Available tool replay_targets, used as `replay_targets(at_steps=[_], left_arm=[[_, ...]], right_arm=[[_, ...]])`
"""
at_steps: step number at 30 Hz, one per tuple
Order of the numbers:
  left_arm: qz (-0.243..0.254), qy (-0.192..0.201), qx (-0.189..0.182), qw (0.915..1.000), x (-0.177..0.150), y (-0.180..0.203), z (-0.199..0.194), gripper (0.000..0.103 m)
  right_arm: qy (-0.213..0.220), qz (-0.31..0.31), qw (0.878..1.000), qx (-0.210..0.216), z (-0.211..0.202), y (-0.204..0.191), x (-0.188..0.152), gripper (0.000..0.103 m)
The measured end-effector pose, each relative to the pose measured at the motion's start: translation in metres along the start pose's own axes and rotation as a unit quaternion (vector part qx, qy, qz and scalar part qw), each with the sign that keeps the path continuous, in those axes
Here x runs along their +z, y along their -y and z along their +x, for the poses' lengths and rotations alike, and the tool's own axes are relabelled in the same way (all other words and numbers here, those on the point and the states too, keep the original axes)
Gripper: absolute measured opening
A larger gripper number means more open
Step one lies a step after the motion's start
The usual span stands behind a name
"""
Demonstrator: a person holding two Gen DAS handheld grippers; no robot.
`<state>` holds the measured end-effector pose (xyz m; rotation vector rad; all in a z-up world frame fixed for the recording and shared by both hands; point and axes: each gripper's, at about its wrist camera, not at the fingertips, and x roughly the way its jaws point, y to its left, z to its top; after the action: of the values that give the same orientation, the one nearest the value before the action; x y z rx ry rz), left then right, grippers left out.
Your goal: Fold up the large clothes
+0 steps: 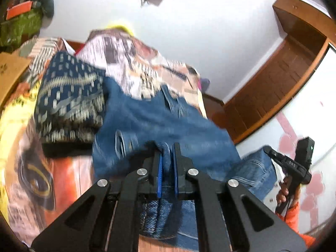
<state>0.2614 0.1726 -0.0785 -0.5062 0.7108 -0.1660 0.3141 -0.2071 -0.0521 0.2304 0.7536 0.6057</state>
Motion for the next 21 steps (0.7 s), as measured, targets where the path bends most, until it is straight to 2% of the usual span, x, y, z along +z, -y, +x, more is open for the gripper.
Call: replay_targets(at_steps=[6, 10, 13, 15, 18, 21], left_arm=[[-0.010, 0.019, 0.030, 0.9993, 0.057, -0.013, 0.039, 0.007], [-0.018, 0.015, 0.081, 0.9965, 0.079, -0.038, 0.082, 0.007], [-0.024, -0.006, 0.109, 0.9938, 0.080, -0.060, 0.116, 0.007], [-0.016, -0.022, 0.149, 0.9885, 0.076, -0.075, 0.142, 0.007], [-0.001, -0.027, 0.164, 0.9861, 0.069, -0.083, 0.156, 0.007], [0.021, -0.030, 0.171, 0.9846, 0.066, -0.081, 0.157, 0.007]], right_arm=[[0.025, 0.038, 0.999, -0.026, 0.027, 0.037, 0.036, 0.006], [0.017, 0.072, 0.995, -0.060, 0.058, 0.071, 0.045, 0.006], [-0.013, 0.112, 0.992, -0.063, 0.087, 0.102, 0.046, 0.006], [-0.034, 0.124, 0.989, -0.078, 0.110, 0.117, 0.035, 0.006], [-0.055, 0.120, 0.987, -0.093, 0.126, 0.125, 0.022, 0.006], [-0.047, 0.090, 0.989, -0.103, 0.122, 0.120, 0.020, 0.006]])
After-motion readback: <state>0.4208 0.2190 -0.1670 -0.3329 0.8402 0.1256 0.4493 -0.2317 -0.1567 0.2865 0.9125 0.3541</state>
